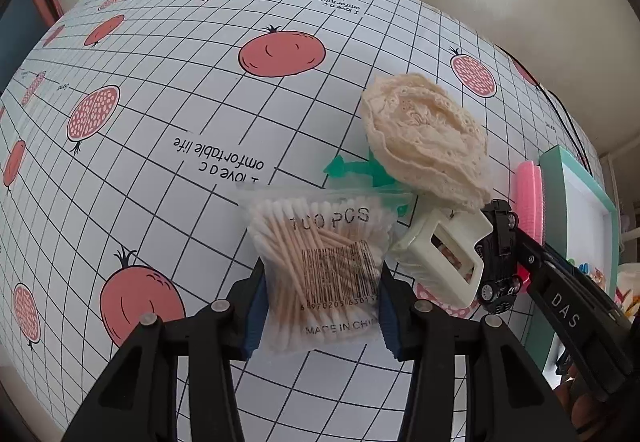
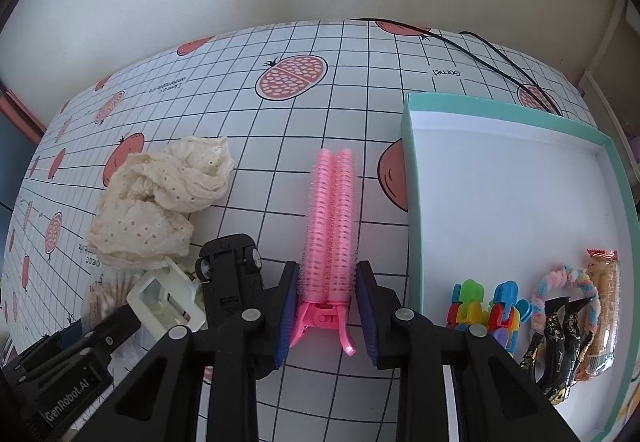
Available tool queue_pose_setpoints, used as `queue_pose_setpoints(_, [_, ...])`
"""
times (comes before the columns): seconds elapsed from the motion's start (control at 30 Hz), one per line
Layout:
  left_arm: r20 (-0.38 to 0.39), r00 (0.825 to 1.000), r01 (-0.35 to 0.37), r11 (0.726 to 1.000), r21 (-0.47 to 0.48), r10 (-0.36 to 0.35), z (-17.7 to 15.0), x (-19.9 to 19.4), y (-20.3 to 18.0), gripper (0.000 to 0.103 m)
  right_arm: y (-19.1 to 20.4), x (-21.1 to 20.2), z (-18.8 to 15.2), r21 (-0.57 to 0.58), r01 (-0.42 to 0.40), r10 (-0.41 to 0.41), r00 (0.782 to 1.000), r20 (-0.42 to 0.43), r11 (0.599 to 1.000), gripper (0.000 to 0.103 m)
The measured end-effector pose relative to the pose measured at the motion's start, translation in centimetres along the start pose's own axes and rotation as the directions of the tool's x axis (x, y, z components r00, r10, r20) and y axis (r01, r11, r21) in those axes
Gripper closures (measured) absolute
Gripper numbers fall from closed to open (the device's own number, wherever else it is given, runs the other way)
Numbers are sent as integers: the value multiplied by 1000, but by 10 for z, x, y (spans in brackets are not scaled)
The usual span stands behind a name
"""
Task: Organize objects
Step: 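Lift the cotton swab bag and pink roller clip and carry both over the tray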
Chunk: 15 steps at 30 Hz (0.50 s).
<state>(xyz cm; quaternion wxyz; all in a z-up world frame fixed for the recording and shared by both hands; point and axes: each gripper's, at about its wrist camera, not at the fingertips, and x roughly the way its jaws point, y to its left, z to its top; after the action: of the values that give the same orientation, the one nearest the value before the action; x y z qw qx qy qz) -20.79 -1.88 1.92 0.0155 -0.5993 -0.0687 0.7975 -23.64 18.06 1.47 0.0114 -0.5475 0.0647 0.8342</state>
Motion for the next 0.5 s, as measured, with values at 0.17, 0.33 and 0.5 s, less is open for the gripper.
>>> queue_pose_setpoints(0.17, [2, 1000, 13, 999, -48, -13, 2, -4, 13, 56, 1, -4, 0, -3, -33, 33, 999, 7, 999, 74])
queue_pose_setpoints(0.33, [23, 999, 26, 996, -88, -24, 4, -12, 24, 57, 2, -18, 4, -8, -50, 50, 998, 40, 999, 74])
queue_pose_setpoints(0.5, [47, 998, 52, 992, -117, -47, 5, -21, 30, 57, -2, -35, 10, -4, -64, 64, 995, 78, 998, 74])
